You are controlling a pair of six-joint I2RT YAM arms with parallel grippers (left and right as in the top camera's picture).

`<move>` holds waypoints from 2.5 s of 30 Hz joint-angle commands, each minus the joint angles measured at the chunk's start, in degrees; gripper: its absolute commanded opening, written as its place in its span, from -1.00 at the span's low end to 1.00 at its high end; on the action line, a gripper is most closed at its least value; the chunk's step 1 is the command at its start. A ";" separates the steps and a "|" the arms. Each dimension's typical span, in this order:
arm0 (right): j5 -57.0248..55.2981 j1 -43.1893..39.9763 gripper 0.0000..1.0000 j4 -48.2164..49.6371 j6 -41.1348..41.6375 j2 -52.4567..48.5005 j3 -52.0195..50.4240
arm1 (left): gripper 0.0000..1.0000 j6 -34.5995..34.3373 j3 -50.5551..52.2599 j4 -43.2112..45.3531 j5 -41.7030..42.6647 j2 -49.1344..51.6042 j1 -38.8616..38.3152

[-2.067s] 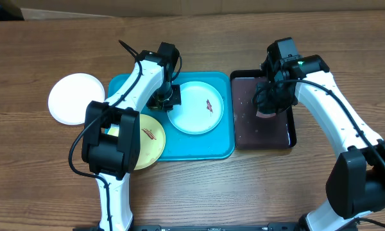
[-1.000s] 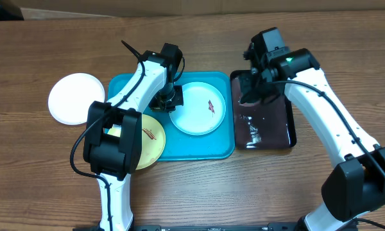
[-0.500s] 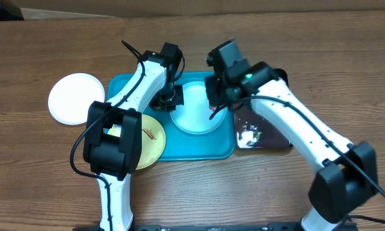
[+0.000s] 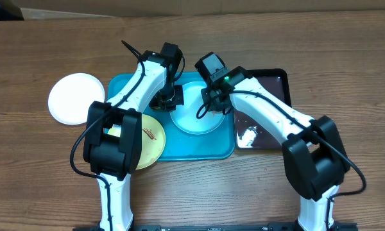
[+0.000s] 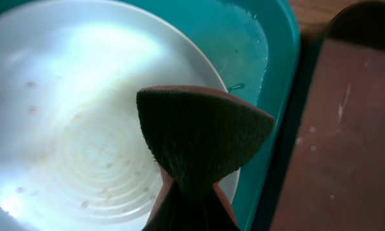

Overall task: Clean dirty plates on tray and stack at the side
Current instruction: 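Scrub the light-blue plate with the sponge in the right gripper, then lower the sponge into the black tray and open the right gripper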

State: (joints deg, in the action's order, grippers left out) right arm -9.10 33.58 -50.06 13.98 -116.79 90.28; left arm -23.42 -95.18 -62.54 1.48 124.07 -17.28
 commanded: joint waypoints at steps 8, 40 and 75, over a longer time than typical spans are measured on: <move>-0.68 0.17 -0.93 2.10 1.33 -5.25 -0.15 | -0.92 1.16 0.20 0.20 0.70 -1.84 -0.39; 49.99 -3.41 -0.93 5.57 -2.27 -12.17 4.11 | -0.92 1.20 0.20 0.20 0.68 -1.84 -0.39; 12.13 -23.08 -0.26 -12.96 -9.40 0.09 -2.58 | -0.39 1.90 0.20 0.68 -0.46 -1.84 -0.37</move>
State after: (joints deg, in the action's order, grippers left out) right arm 4.27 10.33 -63.55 4.75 -117.62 88.33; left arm -22.35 -95.15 -62.24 0.62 123.98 -17.23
